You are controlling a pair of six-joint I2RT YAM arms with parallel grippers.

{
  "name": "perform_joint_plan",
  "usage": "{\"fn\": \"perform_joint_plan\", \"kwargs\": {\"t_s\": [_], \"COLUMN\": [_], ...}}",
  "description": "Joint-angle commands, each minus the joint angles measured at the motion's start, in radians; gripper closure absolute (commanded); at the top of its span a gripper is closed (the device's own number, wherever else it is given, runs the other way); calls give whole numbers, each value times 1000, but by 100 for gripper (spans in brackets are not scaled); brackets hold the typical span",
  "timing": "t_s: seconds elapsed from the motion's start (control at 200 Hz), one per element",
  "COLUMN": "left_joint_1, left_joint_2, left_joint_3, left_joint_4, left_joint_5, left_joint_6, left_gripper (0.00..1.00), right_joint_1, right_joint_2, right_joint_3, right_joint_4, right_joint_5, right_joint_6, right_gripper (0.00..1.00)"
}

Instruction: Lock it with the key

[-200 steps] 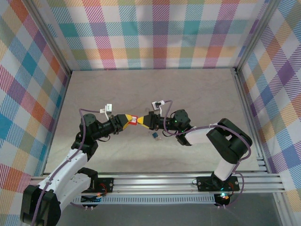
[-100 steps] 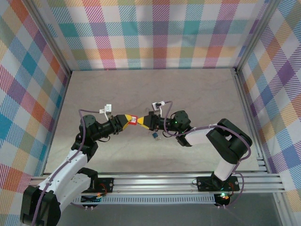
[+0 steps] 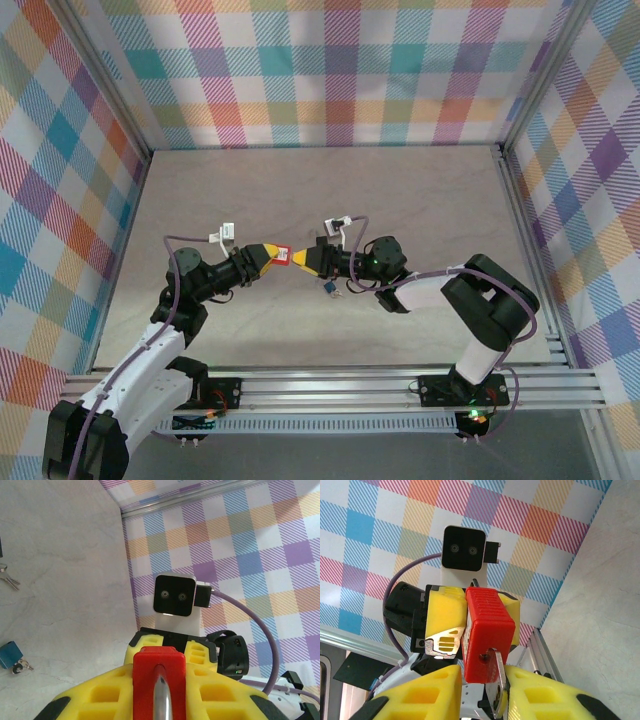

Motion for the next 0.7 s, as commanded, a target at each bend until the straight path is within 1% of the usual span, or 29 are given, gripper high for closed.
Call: {"fn": "perform_joint_plan", "kwargs": {"t_s": [0.0,0.245,0.395,0.45,0.7], "left_joint_1": [12,12,11,12,12], "left_joint_2": [-8,-14,-13,-12,-19], "left_joint_3": [-15,-20,-23,-25,-31], "left_joint_4": [39,38,33,32,47], "left_joint_5": [-22,-17,-11,-10,-23], "left_joint_6": [-8,-9,-4,-4,-16], "left_gripper": [100,100,100,100,100], "right_joint_1": [17,17,17,17,18], "right_joint_2": [-44,-31,-36,-35,-13], "right_joint_3": [1,8,11,15,16], "right_joint_4": [79,79,72,62,24], "right_joint_5": [-4,-4,-7,-9,0], "right_joint_6": [-40,-55,-65,-75,-127], "right_gripper": [77,84,94,100,100]}}
